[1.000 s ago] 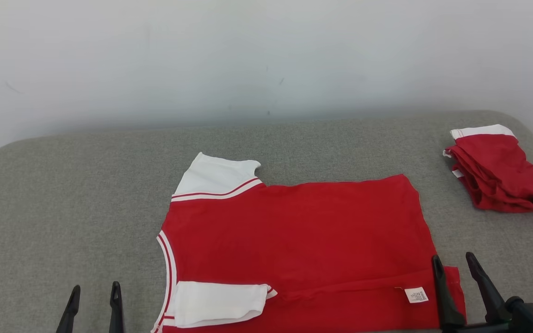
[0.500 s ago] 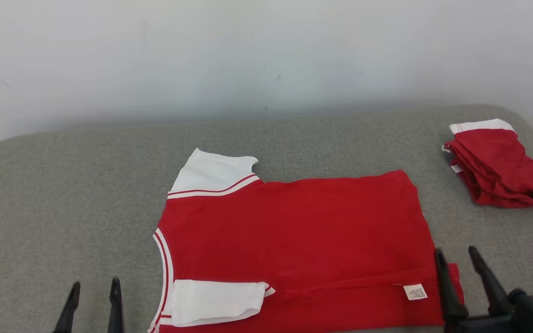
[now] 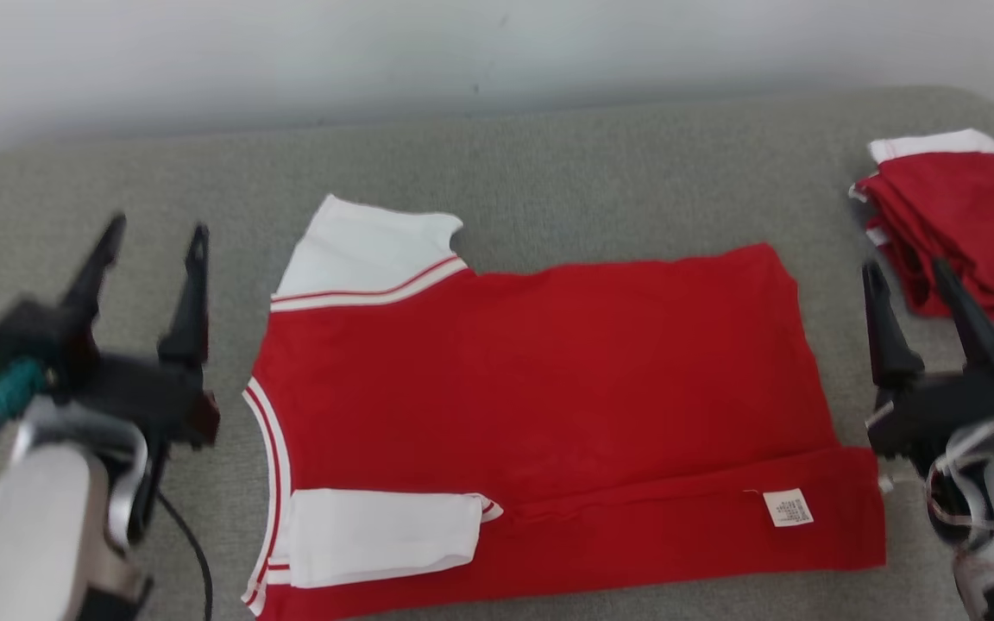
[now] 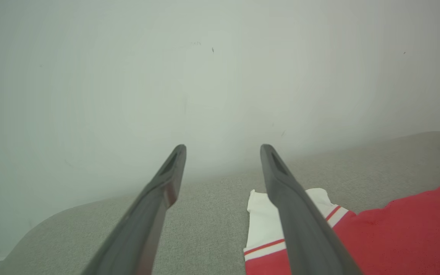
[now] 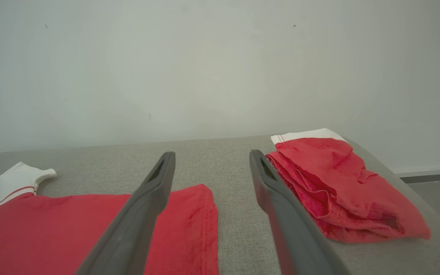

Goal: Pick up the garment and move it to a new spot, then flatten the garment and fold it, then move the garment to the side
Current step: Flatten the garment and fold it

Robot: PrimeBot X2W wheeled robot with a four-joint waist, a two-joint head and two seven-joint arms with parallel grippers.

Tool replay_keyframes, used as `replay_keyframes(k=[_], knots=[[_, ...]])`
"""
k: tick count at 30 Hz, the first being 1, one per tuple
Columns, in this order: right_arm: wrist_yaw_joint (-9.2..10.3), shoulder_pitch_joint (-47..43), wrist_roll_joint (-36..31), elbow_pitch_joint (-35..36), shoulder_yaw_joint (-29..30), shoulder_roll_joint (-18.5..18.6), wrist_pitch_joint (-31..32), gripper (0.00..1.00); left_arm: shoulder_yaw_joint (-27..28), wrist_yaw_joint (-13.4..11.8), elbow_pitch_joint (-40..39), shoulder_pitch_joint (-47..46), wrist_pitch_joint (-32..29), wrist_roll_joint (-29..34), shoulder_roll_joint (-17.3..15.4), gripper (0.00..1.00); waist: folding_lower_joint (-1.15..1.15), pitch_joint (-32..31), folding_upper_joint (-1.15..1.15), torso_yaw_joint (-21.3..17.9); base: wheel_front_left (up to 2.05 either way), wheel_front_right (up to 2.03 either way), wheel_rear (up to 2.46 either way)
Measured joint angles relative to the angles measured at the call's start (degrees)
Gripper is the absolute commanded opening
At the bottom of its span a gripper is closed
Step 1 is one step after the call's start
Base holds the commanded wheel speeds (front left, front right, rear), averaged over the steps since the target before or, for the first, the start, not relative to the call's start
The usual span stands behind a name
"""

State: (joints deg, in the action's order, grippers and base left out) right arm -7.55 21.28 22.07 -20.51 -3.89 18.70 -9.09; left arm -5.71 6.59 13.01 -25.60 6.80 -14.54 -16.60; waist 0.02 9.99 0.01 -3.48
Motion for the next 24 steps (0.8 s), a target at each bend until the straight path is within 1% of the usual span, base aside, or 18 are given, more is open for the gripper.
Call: replay_keyframes(k=[2, 4, 6, 10, 13, 16, 19, 22, 24], knots=[[0.0, 4.58, 1.74, -2.88, -1.56, 0.7, 2.97, 1.0, -1.15, 0.29, 2.52, -5.28, -2.09, -1.09, -1.05, 1.0, 0.0, 1.99, 0.0, -0.25, 0.0, 0.0, 0.0], [0.0, 8.71, 2.37, -5.05, -3.57, 1.8, 4.68, 1.0, -2.9, 0.54, 5.1, -10.06, -3.8, -1.43, -2.5, 1.0, 0.0, 4.0, 0.0, -0.53, 0.0, 0.0, 0.0], [0.0, 13.02, 3.91, -7.5, -5.48, 2.75, 6.54, 1.0, -4.59, 0.57, 8.26, -14.69, -6.06, -2.88, -3.09, 1.0, 0.01, 6.01, 0.0, -0.85, 0.0, 0.0, 0.0], [0.0, 19.39, 7.27, -11.94, -9.92, 3.6, 9.83, 1.0, -10.51, 0.82, 13.21, -22.62, -9.38, -6.5, -4.59, 1.0, 0.01, 9.8, 0.01, -1.59, 0.0, 0.0, 0.0], [0.0, 23.3, 9.34, -14.52, -13.7, 4.31, 11.63, 1.0, -15.91, 0.82, 17.23, -26.93, -12.62, -9.26, -6.32, 1.0, 0.01, 12.25, 0.01, -2.26, 0.0, 0.0, 0.0], [0.0, 26.53, 11.69, -16.75, -17.33, 4.23, 13.49, 1.0, -20.09, 0.9, 20.6, -31.01, -14.91, -11.45, -7.64, 1.0, 0.0, 14.26, 0.01, -3.07, 0.0, 0.0, 0.0], [0.0, 29.35, 13.9, -18.92, -20.96, 4.0, 15.12, 1.0, -23.96, 0.9, 23.57, -34.28, -17.16, -13.89, -8.27, 1.0, 0.0, 15.78, 0.01, -4.02, 0.0, 0.0, 0.0], [0.0, 31.77, 15.59, -20.57, -24.09, 3.7, 15.66, 1.0, -26.83, 0.91, 26.73, -37.37, -18.61, -14.6, -9.31, 1.0, 0.0, 17.02, 0.01, -4.88, 0.0, 0.0, 0.0], [0.0, 33.38, 16.64, -21.69, -25.94, 3.28, 16.07, 1.0, -28.36, 0.91, 28.53, -38.78, -18.97, -16.14, -9.49, 1.0, -0.01, 17.72, 0.0, -5.44, 0.0, 0.0, 0.0]])
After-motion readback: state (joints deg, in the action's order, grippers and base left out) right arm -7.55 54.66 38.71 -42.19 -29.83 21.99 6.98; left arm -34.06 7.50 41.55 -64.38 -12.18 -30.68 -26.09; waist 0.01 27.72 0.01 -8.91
